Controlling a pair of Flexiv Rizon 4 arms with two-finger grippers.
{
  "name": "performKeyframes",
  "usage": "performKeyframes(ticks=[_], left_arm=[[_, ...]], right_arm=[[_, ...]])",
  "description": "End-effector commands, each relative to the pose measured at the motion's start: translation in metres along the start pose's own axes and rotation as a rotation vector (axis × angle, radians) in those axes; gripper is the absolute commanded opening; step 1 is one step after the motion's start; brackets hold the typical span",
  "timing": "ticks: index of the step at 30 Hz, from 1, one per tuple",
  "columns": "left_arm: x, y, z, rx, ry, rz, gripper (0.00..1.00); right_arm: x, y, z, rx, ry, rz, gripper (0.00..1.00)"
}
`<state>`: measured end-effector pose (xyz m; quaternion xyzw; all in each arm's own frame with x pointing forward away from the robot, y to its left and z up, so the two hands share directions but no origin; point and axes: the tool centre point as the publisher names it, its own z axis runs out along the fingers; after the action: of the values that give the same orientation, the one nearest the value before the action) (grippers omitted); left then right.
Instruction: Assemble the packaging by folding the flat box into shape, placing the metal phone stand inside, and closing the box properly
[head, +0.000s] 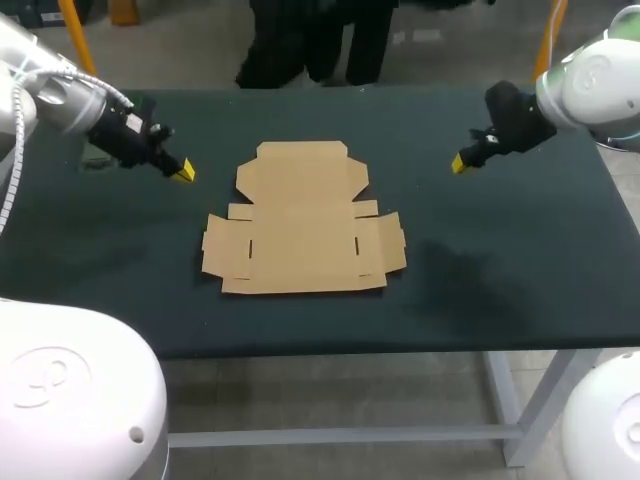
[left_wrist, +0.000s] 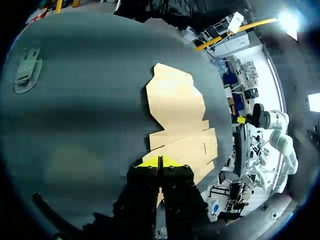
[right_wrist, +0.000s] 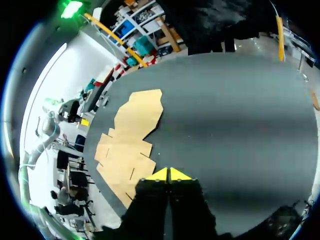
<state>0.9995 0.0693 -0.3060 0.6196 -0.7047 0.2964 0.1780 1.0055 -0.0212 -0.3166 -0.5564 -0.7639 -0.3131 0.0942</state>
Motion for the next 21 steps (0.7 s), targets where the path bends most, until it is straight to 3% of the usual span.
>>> performKeyframes(ticks=[1, 6, 11, 21], left_arm=[[-0.004, -0.008, 0.013, 0.005, 0.0, 0.007, 0.0], [-0.008, -0.01, 0.031, 0.031, -0.052, 0.038, 0.0], [-0.017, -0.012, 0.043, 0.011, -0.043, 0.056, 0.0], [-0.032, -0.004, 0.053, 0.103, -0.03, 0.01, 0.0]], right_arm=[[-0.004, 0.012, 0.014, 0.01, 0.016, -0.019, 0.0], [-0.005, 0.016, 0.037, 0.016, 0.041, -0.064, 0.0], [-0.004, 0.02, 0.056, 0.044, 0.068, -0.08, 0.0], [0.004, 0.021, 0.076, 0.082, 0.108, -0.095, 0.0]])
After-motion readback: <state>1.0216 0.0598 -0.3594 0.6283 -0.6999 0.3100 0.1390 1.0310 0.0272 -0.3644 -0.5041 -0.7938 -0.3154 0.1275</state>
